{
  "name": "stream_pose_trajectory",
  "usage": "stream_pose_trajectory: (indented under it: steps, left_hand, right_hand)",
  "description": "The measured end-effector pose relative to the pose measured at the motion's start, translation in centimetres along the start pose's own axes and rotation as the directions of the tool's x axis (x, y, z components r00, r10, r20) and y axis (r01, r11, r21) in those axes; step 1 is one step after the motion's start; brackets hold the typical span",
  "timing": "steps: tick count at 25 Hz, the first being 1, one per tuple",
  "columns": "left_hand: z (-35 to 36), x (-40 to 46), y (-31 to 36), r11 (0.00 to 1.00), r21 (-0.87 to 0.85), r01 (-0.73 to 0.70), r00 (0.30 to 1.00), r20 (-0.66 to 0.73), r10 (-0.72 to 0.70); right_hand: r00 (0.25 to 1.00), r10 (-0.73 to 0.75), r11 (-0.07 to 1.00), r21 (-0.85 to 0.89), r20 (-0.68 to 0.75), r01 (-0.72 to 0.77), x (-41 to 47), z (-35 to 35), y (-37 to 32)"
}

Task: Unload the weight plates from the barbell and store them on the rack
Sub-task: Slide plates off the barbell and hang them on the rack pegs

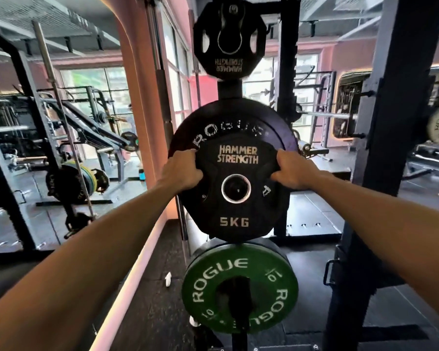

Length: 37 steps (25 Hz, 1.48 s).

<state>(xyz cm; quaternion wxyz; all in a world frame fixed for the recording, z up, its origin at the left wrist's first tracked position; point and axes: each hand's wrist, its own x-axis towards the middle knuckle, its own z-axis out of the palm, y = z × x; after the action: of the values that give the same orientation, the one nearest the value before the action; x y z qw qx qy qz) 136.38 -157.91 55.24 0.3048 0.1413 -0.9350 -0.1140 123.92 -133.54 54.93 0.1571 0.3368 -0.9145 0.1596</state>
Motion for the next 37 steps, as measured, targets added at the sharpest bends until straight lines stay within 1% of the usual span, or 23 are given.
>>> stream_pose_trajectory:
  steps: [2, 5, 7, 10, 13, 15, 17, 21, 25, 28, 30, 33, 35, 37]
  left_hand:
    - [1.9, 0.9, -0.5, 1.000, 0.008, 0.008, 1.000, 0.019, -0.008]
    - [4.2, 2.2, -1.2, 0.999, 0.014, 0.031, 0.999, -0.013, -0.031]
    - [5.1, 3.2, -1.6, 0.999, 0.043, 0.006, 1.000, -0.026, -0.005]
    - [6.2, 4.8, -2.6, 0.998, 0.063, -0.021, 0.999, -0.026, 0.022]
    - [7.6, 6.3, -3.8, 0.983, 0.101, -0.153, 0.987, -0.031, 0.156]
    - [8.5, 7.5, -4.6, 0.952, 0.236, -0.196, 0.971, -0.090, 0.222]
    - [9.5, 8.3, -5.2, 0.920, 0.351, -0.176, 0.964, -0.127, 0.232]
    - [11.2, 10.1, -6.1, 0.901, 0.417, -0.118, 0.958, -0.191, 0.214]
    - [12.7, 12.4, -6.9, 0.873, 0.476, -0.106, 0.965, -0.164, 0.206]
    - [13.2, 13.2, -7.2, 0.857, 0.502, -0.115, 0.949, -0.199, 0.243]
    - [12.8, 13.0, -6.8, 0.859, 0.503, -0.099, 0.967, -0.156, 0.203]
    - [11.5, 13.3, -6.0, 0.855, 0.515, -0.055, 0.997, -0.010, 0.071]
    - [10.4, 12.9, -5.6, 0.873, 0.485, -0.044, 0.997, 0.078, 0.007]
    - [9.2, 11.7, -4.9, 0.920, 0.391, 0.001, 0.993, 0.108, -0.047]
  right_hand:
    - [0.999, 0.033, 0.999, -0.007, 0.006, -0.033, 1.0, 1.5, 0.6]
    - [0.998, 0.059, 0.998, -0.009, -0.036, -0.060, 2.6, 3.1, 1.6]
    - [0.994, 0.070, 0.998, 0.010, -0.081, -0.070, 3.5, 4.1, 1.9]
    - [0.994, 0.081, 0.997, 0.002, -0.080, -0.081, 5.2, 5.6, 2.3]
    - [0.993, 0.092, 0.996, 0.015, -0.080, -0.091, 7.0, 6.6, 2.5]
    - [0.988, 0.103, 0.995, 0.007, -0.112, -0.103, 8.3, 7.2, 2.7]
    - [0.982, 0.108, 0.993, -0.019, -0.154, -0.112, 9.3, 7.8, 2.8]
    - [0.960, 0.098, 0.991, -0.065, -0.264, -0.119, 11.6, 9.1, 3.0]
    - [0.951, 0.136, 0.979, -0.107, -0.278, -0.171, 14.5, 10.5, 3.1]
    - [0.952, 0.148, 0.978, -0.103, -0.269, -0.182, 16.0, 11.4, 3.7]
    - [0.964, 0.179, 0.973, -0.109, -0.198, -0.203, 16.2, 10.9, 3.7]
    - [0.970, 0.233, 0.963, -0.124, -0.074, -0.241, 15.6, 9.5, 3.1]
    - [0.979, 0.195, 0.975, -0.095, -0.054, -0.199, 14.5, 8.6, 2.8]
    - [0.989, 0.137, 0.989, -0.056, -0.055, -0.140, 12.9, 7.4, 2.8]
